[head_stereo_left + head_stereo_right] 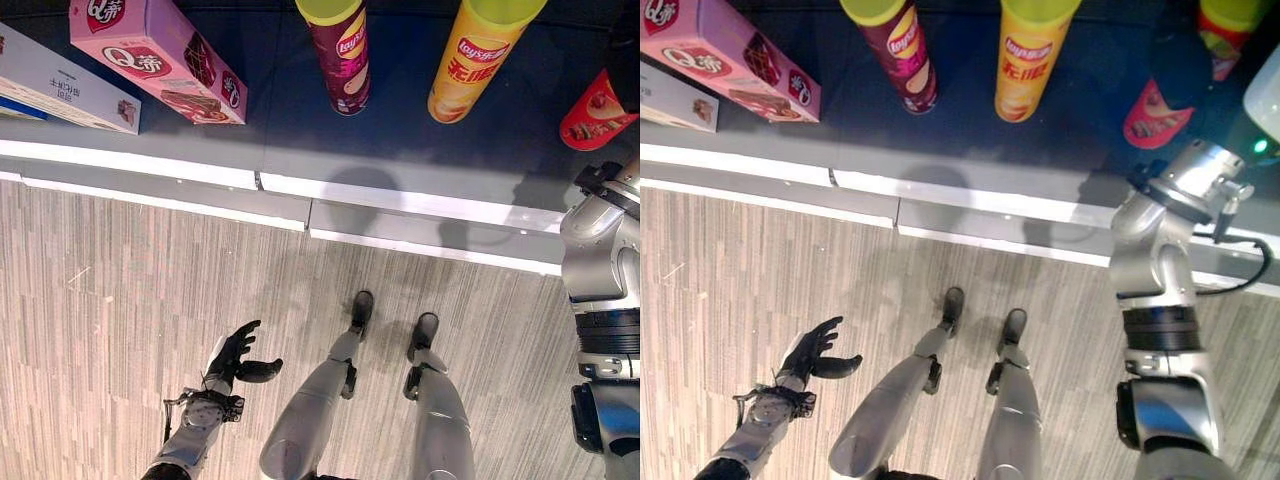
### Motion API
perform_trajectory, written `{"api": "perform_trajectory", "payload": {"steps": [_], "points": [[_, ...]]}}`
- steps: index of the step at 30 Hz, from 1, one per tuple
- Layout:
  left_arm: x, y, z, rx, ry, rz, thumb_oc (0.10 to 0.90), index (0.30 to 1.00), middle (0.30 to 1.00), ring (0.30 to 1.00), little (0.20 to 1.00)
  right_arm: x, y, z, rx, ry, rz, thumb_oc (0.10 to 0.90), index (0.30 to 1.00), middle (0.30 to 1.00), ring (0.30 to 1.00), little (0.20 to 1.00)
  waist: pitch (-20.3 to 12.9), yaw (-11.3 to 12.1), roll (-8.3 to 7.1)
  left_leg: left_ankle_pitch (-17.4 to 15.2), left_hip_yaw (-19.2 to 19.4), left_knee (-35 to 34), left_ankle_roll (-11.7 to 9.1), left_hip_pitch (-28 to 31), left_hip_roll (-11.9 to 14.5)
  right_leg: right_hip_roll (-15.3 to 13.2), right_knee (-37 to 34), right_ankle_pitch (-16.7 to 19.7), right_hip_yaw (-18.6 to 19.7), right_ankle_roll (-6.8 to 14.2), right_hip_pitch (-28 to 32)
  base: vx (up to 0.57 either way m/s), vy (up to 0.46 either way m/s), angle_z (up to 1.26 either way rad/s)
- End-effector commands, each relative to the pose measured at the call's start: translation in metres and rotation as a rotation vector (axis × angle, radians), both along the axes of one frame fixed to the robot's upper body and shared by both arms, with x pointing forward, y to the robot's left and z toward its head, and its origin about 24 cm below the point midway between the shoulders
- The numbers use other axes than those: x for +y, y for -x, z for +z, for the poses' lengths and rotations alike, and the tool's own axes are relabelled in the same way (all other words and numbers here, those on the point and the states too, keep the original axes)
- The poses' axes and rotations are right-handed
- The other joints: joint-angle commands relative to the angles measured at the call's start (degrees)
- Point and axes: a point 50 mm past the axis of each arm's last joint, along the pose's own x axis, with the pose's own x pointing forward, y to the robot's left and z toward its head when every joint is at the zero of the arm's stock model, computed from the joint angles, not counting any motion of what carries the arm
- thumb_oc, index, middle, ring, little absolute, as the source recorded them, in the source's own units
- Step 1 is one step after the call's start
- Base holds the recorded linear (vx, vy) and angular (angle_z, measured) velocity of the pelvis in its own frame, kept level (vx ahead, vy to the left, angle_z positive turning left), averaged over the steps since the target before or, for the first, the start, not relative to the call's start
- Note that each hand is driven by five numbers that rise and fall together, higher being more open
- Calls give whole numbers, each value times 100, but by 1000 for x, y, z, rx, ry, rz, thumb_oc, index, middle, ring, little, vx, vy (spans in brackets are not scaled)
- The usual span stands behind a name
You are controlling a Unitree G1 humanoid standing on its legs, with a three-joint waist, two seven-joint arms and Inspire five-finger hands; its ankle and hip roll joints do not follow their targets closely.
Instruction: Put the goods on the table back onto the shelves and tidy them up.
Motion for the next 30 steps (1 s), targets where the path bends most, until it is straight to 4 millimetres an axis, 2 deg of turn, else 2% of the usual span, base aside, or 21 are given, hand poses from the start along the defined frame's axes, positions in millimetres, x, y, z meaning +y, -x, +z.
{"api": "perform_trajectory", "payload": {"steps": [1,5,6,7,8,9,25,30], "points": [[15,14,0,-9,-17,33,800,900,900,900,900,3,47,76,-346,171,-61,400,300,300,300,300,-8,-143,126,-1270,14,960,-268,-32,238,-812,-1451,1795,96,698,38,8,11,-6],[14,15,0,-8,-16,36,800,900,900,900,900,5,44,72,-338,164,-43,400,300,300,300,300,-8,-145,121,-1331,31,1033,-256,-51,236,-794,-1434,1778,126,687,23,0,10,-6],[14,15,-1,-7,-18,36,800,900,900,900,900,5,44,71,-339,159,-40,472,408,408,408,408,-8,-138,123,-1385,38,1058,-255,-38,249,-774,-1417,1740,133,689,33,0,0,0],[15,15,0,-9,-21,36,800,900,900,900,900,5,43,70,-341,149,-33,728,792,792,792,792,-7,-152,116,-1359,38,1085,-247,-71,230,-792,-1406,1773,146,677,6,0,0,0],[15,15,-1,-7,-21,38,800,900,900,900,900,5,43,69,-341,143,-29,775,862,862,862,862,-7,-157,110,-1368,37,1095,-246,-66,231,-789,-1400,1772,153,673,9,0,0,0],[15,15,-1,-6,-22,37,800,900,900,900,900,6,43,69,-341,141,-27,800,900,900,900,900,-8,-149,115,-1416,40,1110,-247,-47,245,-773,-1390,1740,158,676,23,-14,18,-3],[17,13,1,-10,-41,37,800,900,900,900,900,6,38,61,-334,81,25,800,900,900,900,900,-7,-201,79,-1410,47,1137,-260,-52,238,-795,-1357,1745,160,659,36,-6,3,-2],[16,11,0,-7,-42,36,800,900,900,900,900,9,35,61,-362,19,115,800,900,900,900,900,-7,-210,54,-1346,37,1079,-261,-40,225,-803,-1382,1784,158,651,39,0,0,0]]}}
